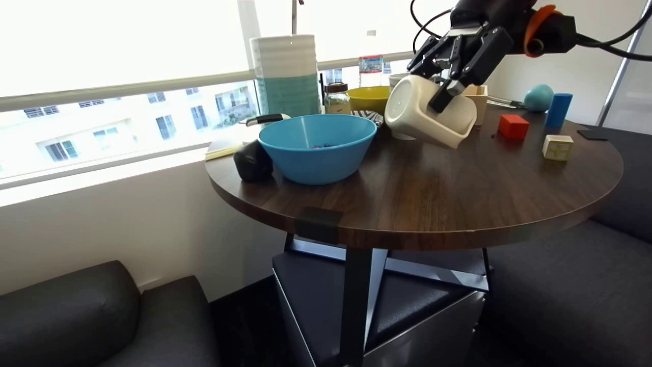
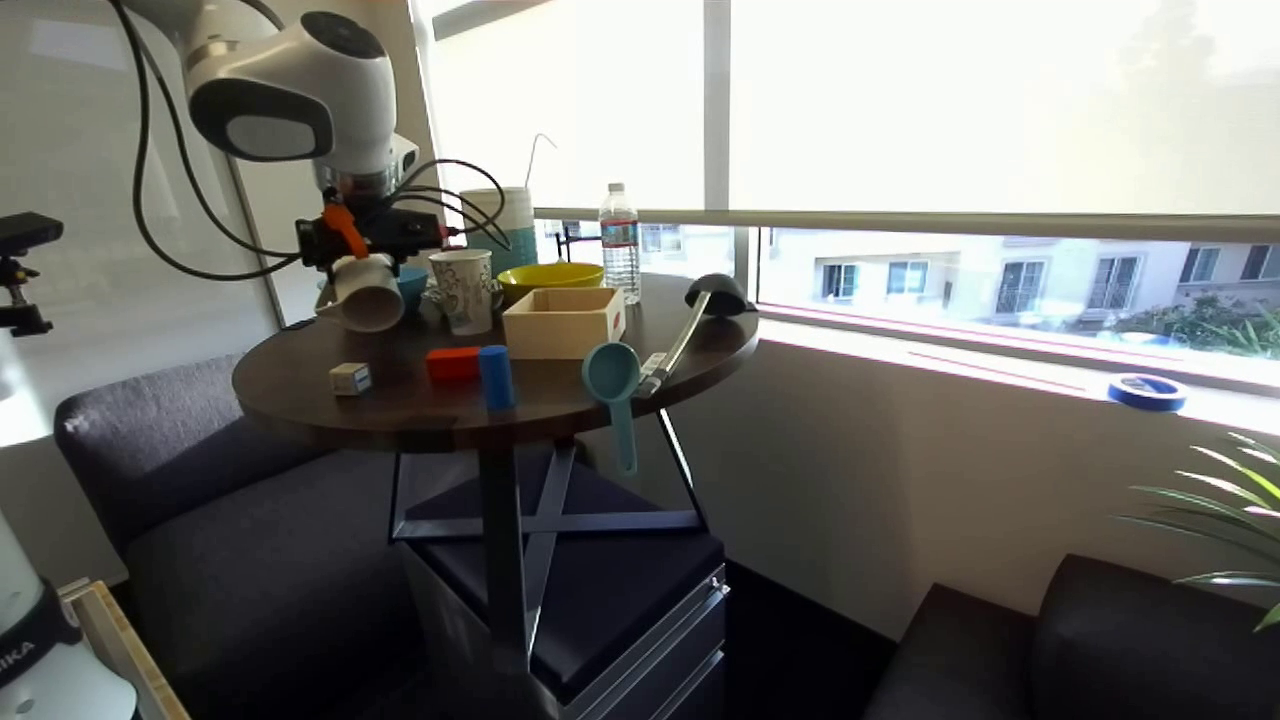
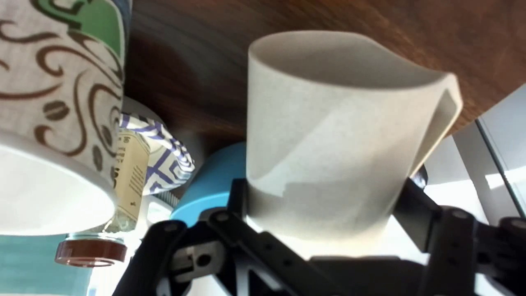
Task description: Flip the mug over on the table
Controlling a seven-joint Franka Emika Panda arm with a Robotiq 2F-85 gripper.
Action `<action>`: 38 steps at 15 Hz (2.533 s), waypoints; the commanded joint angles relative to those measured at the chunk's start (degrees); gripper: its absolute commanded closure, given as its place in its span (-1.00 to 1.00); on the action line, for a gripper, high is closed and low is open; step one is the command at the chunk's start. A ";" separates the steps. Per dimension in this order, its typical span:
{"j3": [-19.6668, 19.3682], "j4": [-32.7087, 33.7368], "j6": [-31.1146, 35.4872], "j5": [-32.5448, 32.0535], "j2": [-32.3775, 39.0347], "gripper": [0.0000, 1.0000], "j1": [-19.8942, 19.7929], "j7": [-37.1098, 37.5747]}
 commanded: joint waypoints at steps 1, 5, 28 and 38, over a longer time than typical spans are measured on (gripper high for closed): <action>-1.80 -4.02 -2.93 11.85 -4.80 -0.26 -1.05 -8.12; -1.56 -6.86 -6.41 22.53 -4.67 -0.26 -4.52 -16.47; 6.48 -7.14 -14.33 42.91 5.32 -0.94 -14.53 -30.83; 8.05 -7.63 -12.04 40.21 3.96 -1.00 -16.44 -29.15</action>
